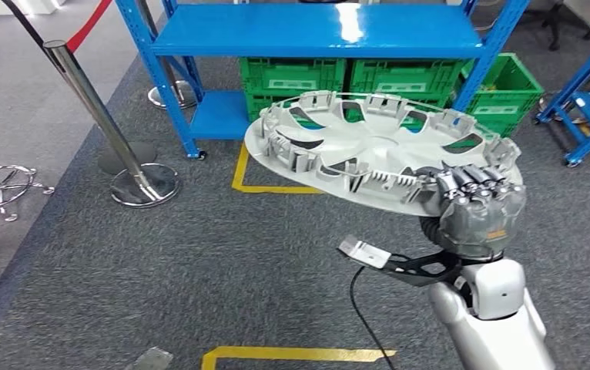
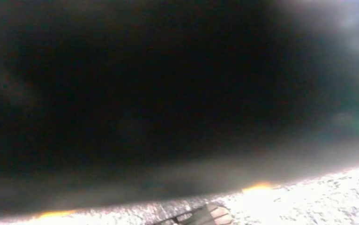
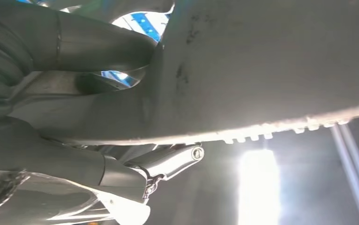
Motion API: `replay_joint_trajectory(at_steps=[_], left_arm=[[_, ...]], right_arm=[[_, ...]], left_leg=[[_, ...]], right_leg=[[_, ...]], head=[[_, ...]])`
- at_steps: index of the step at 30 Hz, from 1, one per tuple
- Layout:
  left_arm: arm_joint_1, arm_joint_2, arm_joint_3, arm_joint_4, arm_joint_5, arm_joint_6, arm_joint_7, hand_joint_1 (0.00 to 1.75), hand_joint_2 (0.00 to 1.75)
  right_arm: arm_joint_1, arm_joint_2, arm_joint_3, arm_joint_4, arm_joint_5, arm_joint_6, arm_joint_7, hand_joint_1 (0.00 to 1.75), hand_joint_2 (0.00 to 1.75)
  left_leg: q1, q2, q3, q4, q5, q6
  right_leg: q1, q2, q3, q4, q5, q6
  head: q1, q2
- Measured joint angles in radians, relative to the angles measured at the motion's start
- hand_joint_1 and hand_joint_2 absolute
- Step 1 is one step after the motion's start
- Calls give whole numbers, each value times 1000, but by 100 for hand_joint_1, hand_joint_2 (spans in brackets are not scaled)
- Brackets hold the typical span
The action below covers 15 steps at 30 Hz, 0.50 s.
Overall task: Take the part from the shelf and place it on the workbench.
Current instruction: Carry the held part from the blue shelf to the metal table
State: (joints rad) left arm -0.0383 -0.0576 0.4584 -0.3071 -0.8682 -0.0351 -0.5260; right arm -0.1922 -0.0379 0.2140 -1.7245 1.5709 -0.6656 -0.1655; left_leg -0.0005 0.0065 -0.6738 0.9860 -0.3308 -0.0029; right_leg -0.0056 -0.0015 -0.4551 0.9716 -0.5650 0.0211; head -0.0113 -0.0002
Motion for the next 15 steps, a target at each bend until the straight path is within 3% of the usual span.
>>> replay_joint_trajectory(at_steps=[2,4,6,7,8,9,12,13,15], left_arm=[[2,1,0,0,0,0,0,0,0],[5,2,-1,1,-1,0,0,0,0],[6,1,-1,1,-1,0,0,0,0],[7,0,-1,1,-1,0,0,0,0],[7,0,-1,1,-1,0,0,0,0],[8,0,-1,1,-1,0,0,0,0],[7,2,-2,2,-2,0,0,0,0],[7,3,-2,2,-2,0,0,0,0],[7,4,-2,2,-2,0,0,0,0]], right_arm=[[-1,0,0,2,0,0,1,175,175],[-1,0,2,2,0,0,1,175,175],[0,0,4,3,0,0,1,175,175],[1,0,4,3,0,0,1,175,175],[2,0,4,4,0,0,1,175,175],[3,0,5,4,0,0,1,175,175],[3,0,5,4,0,0,1,175,175],[2,0,5,4,0,0,1,175,175],[2,0,6,4,0,0,1,175,175]], left_leg=[[4,-2,-6,5,-5,-12],[7,-3,-30,73,-79,-24],[9,-3,-70,211,-173,-32],[9,-3,-80,268,-196,-34],[9,-3,-75,293,-200,-34],[9,-4,-50,275,-186,-31],[5,-6,89,76,-132,-10],[2,-7,118,28,-127,-3],[-1,-7,130,-2,-127,0]], right_leg=[[-1,-2,-16,4,15,-18],[-4,-5,-31,3,35,-32],[-2,-5,-49,5,56,-36],[-1,-5,-59,7,65,-36],[0,-4,-70,9,73,-36],[2,-4,-80,10,80,-35],[6,-4,-95,14,91,-29],[7,-4,-98,15,94,-24],[8,-5,-104,18,97,-22]], head=[[2,0],[-3,0],[-7,0],[-7,0],[-7,0],[-7,0],[-6,0],[-6,0],[-6,0]])
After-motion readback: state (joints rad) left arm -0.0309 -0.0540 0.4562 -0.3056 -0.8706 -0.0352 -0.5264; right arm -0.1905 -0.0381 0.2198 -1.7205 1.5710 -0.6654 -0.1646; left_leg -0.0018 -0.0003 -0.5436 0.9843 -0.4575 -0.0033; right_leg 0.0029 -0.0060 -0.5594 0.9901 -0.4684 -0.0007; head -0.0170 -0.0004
